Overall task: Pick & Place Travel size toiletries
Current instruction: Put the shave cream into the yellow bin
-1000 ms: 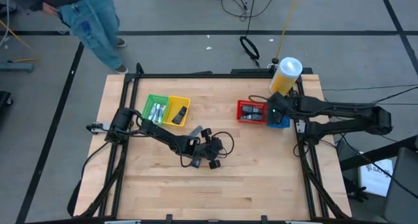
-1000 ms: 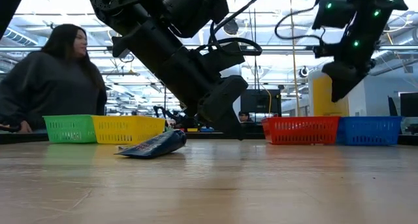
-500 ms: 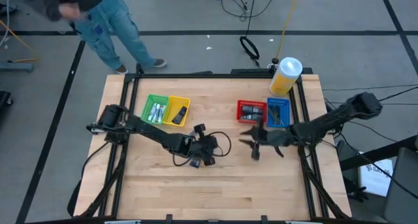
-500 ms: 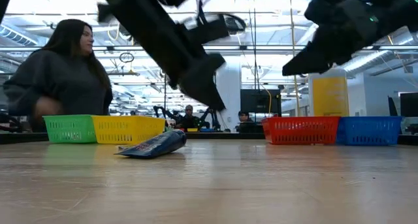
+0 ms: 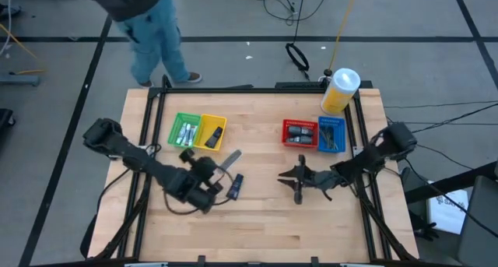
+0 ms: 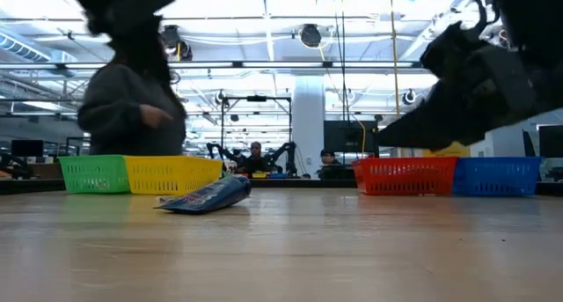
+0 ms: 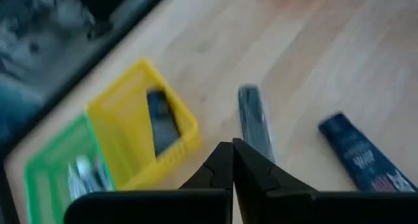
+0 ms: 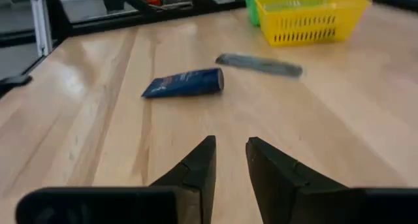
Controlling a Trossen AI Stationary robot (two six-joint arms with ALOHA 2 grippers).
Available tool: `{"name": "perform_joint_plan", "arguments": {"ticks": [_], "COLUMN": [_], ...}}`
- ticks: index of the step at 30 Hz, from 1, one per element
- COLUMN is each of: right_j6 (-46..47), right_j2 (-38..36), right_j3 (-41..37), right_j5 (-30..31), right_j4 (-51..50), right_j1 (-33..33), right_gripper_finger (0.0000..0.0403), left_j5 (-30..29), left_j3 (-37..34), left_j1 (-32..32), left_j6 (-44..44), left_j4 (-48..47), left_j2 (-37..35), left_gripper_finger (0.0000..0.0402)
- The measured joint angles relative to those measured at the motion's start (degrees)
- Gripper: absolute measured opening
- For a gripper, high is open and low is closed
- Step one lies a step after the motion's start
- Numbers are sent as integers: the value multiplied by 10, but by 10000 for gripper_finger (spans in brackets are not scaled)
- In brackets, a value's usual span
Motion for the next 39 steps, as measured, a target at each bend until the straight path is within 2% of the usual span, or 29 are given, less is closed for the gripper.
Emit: {"name": "perform_joint_plan", "arguments": {"ticks": [4,7,10,13,17,21,24,29,34,39], "right_j6": [31,47,53,51,49,46,44,43,42,42], "right_j2": [63,88,91,89,90,90,90,90,90,90], "right_j3": [0,0,0,0,0,0,0,0,0,0], "right_j5": [-1,-2,-2,-3,-6,-18,-18,-18,-18,-18], "right_j4": [50,58,66,68,67,67,66,67,67,67], "right_j1": [-9,-12,-16,-17,-17,-17,-17,-17,-17,-17], "right_gripper_finger": [88,106,129,149,167,175,175,170,170,169], "left_j5": [29,62,97,135,192,214,196,145,140,145], "left_j3": [0,0,0,0,0,0,0,0,0,0], "left_j1": [-24,-26,-20,-9,11,27,33,36,44,51], "left_j6": [-106,-121,-118,-101,-80,-85,-98,-124,-131,-120], "left_j4": [-27,-9,22,71,144,208,245,302,355,368], "left_j2": [-4,8,27,44,69,99,123,160,198,221], "left_gripper_finger": [17,34,67,123,220,307,344,351,332,301]}}
